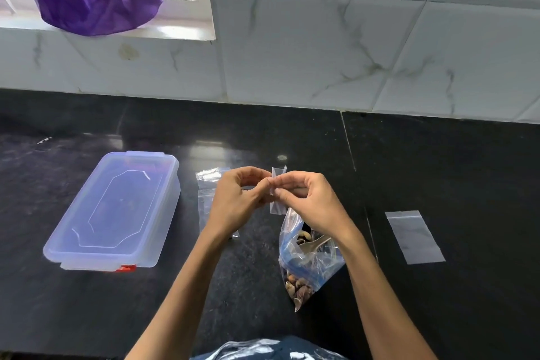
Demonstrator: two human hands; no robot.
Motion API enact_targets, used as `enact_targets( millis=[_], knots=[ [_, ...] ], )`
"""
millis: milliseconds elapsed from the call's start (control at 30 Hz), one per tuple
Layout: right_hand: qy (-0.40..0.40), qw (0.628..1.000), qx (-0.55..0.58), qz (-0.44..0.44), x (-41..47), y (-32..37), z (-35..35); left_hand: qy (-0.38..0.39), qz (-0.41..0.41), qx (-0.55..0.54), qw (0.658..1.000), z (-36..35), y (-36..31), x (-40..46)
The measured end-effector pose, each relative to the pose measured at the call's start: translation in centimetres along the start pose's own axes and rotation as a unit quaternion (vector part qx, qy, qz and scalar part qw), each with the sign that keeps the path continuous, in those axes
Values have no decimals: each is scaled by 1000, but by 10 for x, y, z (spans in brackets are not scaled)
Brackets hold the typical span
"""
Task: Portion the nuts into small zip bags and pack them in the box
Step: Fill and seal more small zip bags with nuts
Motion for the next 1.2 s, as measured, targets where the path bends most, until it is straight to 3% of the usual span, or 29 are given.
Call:
enact_targets(
  millis=[233, 500, 633, 800, 967, 1200],
  knots=[
    [-96, 995, 4, 3, -2, 3, 8, 5, 1, -21, 1000, -6, 2, -2],
    [-33, 993, 106, -43, 0, -8, 0, 47, 62, -108, 991, -4, 13, -1],
    [-34, 994, 88, -54, 1, -13, -2, 38, 16, -17, 999, -3, 6, -1],
    [-131, 982, -129, -32, -5, -3, -4, -52, -57, 109, 991, 1, 1, 2],
    [-167, 965, -200, -20, -10, 9, -8, -109, -80, 184, 974, 11, -14, -1],
    [-58, 981, -179, -47, -7, 1, -23, -106, -88, 223, 965, 10, -13, -4]
  ],
)
Point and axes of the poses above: each hand's wrist, its own x-axis towards the middle knuckle, its own z-axis out of the back of the hand, y = z × x, the point moved 8 cm from there along x, towards the middle knuckle, and after that the axes turned 7 degrees about -x, right-handed, at the moved point
